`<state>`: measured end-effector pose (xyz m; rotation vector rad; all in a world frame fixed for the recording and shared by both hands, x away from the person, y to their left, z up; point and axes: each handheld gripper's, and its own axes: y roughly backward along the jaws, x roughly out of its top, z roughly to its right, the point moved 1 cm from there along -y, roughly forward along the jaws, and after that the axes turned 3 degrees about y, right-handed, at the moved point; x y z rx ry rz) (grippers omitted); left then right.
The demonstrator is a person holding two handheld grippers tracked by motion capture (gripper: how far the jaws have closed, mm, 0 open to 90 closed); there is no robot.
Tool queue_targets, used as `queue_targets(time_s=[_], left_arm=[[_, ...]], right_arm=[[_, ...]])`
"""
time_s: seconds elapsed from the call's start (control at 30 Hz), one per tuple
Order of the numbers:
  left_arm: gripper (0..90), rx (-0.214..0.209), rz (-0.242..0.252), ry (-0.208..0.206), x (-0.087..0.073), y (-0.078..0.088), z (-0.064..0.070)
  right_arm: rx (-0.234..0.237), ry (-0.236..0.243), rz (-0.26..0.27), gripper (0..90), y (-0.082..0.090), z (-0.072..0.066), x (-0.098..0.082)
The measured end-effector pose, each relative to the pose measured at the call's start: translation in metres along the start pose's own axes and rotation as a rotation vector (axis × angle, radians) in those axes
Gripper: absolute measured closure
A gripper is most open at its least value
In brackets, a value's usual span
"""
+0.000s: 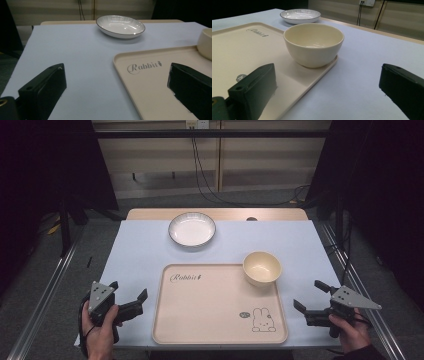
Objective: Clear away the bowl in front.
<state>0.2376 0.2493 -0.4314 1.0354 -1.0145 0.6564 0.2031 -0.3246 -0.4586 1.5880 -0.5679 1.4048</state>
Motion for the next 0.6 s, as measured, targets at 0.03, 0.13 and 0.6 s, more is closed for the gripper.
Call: queue_targets(time_s=[0.03,0.13,0.6], left_arm=[[1.0,-0.005,0.012,0.013,-0.002,0.003,0.0],[1.5,-0.006,0.004,0.016,-0.006,0.009,-0.002],[1.2,0.026,0.057,0.014,-0.016,0.032,-0.01]], right_arm=[[0.002,0.0,-0.001,0.7,0.0,0.0,0.0],[0.004,-0.003,-0.005,0.6,0.0,-0.001,0.0],[-0.006,0.016,-0.042,0.6,-0.006,-0.001,-0.002]])
